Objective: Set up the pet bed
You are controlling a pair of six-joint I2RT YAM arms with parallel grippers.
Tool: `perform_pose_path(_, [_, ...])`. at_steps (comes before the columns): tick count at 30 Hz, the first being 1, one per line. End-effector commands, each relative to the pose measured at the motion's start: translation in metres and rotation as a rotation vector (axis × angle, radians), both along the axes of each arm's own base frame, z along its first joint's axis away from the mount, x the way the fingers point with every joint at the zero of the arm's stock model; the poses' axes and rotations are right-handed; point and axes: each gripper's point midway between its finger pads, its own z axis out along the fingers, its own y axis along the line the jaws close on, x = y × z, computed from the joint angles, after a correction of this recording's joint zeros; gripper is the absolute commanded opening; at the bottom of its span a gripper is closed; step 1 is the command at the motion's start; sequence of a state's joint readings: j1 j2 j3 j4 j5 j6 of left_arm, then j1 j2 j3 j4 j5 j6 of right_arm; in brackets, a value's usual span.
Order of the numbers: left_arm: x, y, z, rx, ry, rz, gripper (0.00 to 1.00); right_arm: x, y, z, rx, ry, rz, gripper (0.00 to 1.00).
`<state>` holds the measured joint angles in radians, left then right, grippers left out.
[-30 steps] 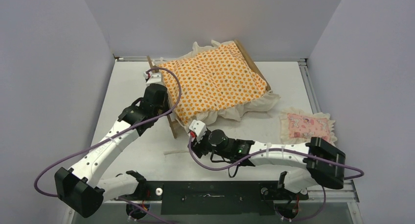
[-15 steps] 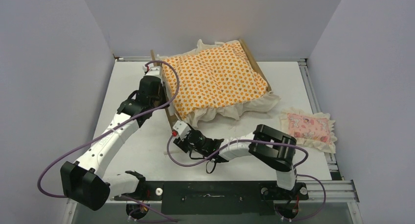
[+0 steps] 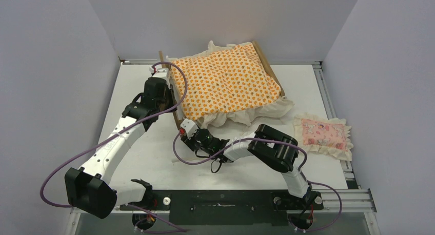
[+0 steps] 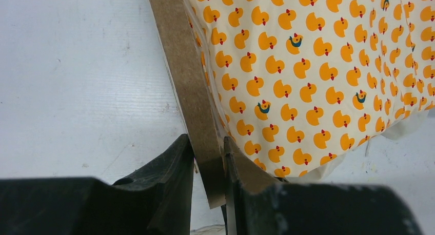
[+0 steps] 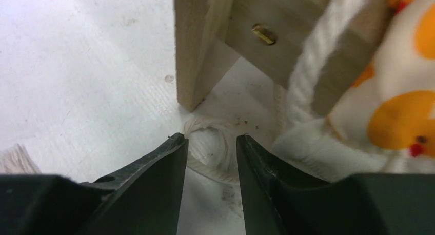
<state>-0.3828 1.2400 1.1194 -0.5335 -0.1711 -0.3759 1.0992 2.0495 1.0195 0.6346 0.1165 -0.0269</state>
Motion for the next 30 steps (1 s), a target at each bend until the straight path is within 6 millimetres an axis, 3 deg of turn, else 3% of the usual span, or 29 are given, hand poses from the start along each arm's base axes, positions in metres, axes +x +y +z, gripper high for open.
perform_pose_path(1, [0.011,-0.031,0.026,-0.089,-0.08,-0.131,0.13,-0.017,0.009,-0.007,0.008,0.034,0.093,0.39])
perform_pose_path(6, [0.01,-0.035,0.022,-0.108,-0.068,-0.136,0.13,-0.049,-0.002,-0.033,-0.059,0.108,0.169,0.35])
perform_pose_path(11, [0.01,-0.037,0.019,-0.125,-0.062,-0.137,0.12,-0.063,-0.014,-0.048,-0.112,0.153,0.175,0.12])
perform_pose_path(13, [0.009,-0.039,0.018,-0.134,-0.057,-0.139,0.12,-0.07,-0.016,-0.04,-0.105,0.155,0.188,0.06])
perform_pose_path(15, [0.009,-0.04,0.017,-0.145,-0.055,-0.136,0.12,-0.081,-0.014,-0.019,-0.076,0.146,0.216,0.05])
perform_pose_path(21, [0.005,-0.058,0.007,-0.248,-0.029,-0.168,0.11,-0.137,-0.002,0.035,-0.013,0.161,0.354,0.05])
perform_pose_path(24, [0.004,-0.068,-0.001,-0.299,-0.008,-0.177,0.1,-0.16,-0.002,0.046,0.02,0.197,0.389,0.05])
perform_pose_path(28, [0.0,-0.085,-0.012,-0.341,0.026,-0.202,0.1,-0.168,-0.009,0.049,0.031,0.225,0.36,0.07])
perform_pose_path(30, [-0.003,-0.092,-0.015,-0.349,0.038,-0.214,0.12,-0.163,-0.017,0.056,0.034,0.229,0.306,0.18])
